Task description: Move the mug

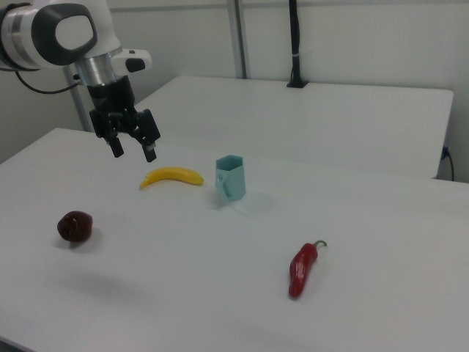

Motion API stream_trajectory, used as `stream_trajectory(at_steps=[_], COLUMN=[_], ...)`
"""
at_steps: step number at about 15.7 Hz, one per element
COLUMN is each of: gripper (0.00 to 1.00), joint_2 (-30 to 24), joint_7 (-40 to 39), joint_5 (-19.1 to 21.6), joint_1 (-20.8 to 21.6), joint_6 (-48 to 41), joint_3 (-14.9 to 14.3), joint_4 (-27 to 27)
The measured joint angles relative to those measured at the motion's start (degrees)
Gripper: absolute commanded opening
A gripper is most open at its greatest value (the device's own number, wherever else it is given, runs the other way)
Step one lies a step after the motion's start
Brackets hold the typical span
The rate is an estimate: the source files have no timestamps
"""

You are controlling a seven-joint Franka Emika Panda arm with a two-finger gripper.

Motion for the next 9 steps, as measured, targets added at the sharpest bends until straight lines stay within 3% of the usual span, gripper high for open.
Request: stream_trajectory(at_steps=[9], gripper=[1.0], joint_2=[0.14], joint_7=[-0.52], joint_5=[0.07], joint_1=[-0.67], joint_6=[0.0], joint_3=[-0.07], joint_4=[-0.04])
